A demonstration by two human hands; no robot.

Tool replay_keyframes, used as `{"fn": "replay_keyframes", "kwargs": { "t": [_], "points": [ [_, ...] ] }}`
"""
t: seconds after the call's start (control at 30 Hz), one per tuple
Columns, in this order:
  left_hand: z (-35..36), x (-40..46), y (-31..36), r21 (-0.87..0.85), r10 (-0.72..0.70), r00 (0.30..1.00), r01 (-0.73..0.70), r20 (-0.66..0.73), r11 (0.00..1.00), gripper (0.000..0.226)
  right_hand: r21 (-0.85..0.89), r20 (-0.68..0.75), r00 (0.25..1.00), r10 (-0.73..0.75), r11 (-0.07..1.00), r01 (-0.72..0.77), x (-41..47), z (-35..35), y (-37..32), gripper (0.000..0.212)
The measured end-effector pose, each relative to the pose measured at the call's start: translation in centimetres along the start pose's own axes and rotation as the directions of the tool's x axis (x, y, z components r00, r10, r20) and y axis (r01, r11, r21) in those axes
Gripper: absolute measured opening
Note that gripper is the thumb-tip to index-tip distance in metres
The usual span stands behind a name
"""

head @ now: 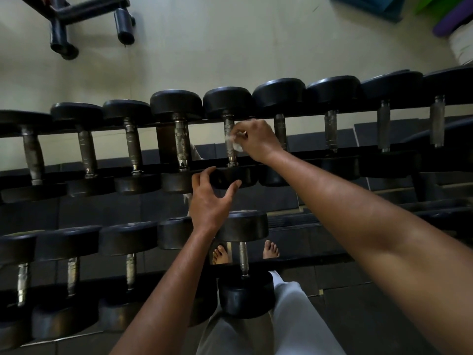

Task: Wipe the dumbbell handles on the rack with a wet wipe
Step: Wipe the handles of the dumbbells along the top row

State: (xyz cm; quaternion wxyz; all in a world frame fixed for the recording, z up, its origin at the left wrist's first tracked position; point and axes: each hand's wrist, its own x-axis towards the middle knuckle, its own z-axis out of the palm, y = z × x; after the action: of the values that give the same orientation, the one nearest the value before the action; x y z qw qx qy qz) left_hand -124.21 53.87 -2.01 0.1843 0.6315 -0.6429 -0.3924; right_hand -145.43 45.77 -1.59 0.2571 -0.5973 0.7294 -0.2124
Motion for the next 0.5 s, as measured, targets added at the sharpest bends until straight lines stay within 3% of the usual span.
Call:
{"fn": "replay_keyframes", "kwargs": {
  "t": [0.1,0.27,0.43,0.5],
  "points": [
    [0.1,0.0,-0.1,0.004,0.002,1.0,-0.002,-0.01,1.0,0.078,0.098,-0.224,0.97,0.097,0.992,-0.076,2.2,0.8,-0.5,0.013],
    [0.0,0.0,0.0,-0.013,0.001,1.0,-0.001,-0.005,1.0,0.078,0.117,-0.302,0.941,0.15,0.986,-0.12,1.9,2.4,-0.7,0.014],
    [-0.1,0.1,0.2,-0.023,-0.017,1.0,0.017,0.005,1.0,0.078,0.328,-0.263,0.9,0.347,0.91,-0.255,2.0,2.9,-1.7,0.018],
    [-0.1,0.0,0.3,-0.032,-0.015,1.0,0.015,0.005,0.999,0.078,0.522,-0.171,0.823,0.542,0.758,-0.391,2.4,2.6,-1.7,0.013]
  ]
}}
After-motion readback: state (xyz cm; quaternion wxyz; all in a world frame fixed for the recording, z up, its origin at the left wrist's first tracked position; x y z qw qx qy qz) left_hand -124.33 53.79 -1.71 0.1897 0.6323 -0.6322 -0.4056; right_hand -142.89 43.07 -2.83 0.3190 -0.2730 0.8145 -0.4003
